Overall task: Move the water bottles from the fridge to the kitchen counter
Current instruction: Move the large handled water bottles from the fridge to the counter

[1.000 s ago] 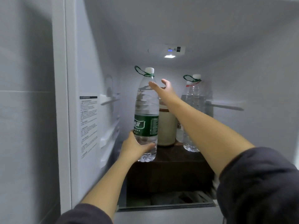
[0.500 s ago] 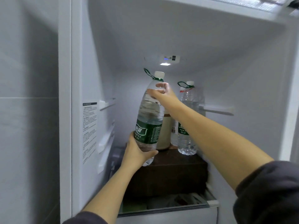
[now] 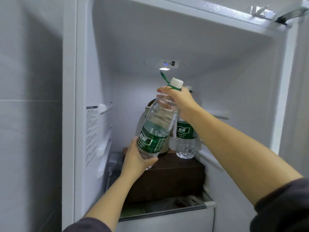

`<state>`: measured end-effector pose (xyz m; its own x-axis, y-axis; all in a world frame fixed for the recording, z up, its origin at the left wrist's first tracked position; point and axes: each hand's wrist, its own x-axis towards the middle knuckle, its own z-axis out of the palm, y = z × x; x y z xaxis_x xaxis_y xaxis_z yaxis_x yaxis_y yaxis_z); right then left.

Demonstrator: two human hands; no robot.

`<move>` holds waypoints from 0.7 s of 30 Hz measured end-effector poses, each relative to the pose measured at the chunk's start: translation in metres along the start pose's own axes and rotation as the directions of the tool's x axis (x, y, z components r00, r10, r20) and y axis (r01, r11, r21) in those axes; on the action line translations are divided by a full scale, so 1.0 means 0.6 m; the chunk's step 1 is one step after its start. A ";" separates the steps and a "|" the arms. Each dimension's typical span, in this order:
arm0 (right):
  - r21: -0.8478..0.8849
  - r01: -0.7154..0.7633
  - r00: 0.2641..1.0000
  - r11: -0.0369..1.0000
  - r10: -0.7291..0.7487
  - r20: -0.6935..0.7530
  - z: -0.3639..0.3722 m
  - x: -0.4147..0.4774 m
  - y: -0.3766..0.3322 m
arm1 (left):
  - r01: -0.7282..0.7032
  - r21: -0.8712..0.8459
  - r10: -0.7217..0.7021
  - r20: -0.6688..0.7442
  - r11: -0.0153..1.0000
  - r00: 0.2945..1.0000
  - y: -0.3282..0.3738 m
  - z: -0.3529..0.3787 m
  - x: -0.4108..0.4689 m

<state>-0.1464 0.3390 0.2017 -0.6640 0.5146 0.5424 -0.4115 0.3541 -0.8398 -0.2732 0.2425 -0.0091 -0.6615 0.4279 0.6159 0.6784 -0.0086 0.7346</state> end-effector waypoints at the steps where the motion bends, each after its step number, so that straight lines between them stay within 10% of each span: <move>1: 0.000 0.013 1.000 1.000 -0.013 -0.008 0.000 -0.007 -0.002 | -0.010 -0.001 0.010 -0.005 1.000 1.000 0.001 0.001 -0.001; 21: -0.095 0.307 0.933 0.947 -0.319 -0.165 -0.077 -0.209 -0.016 | -0.300 0.218 0.325 -0.086 0.929 0.942 0.050 0.016 -0.059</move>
<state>-0.0303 0.3074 0.1426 -0.3852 0.4966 0.7779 -0.5344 0.5672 -0.6267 -0.2265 0.2359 -0.0115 -0.4303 0.3223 0.8432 0.8983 0.0602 0.4353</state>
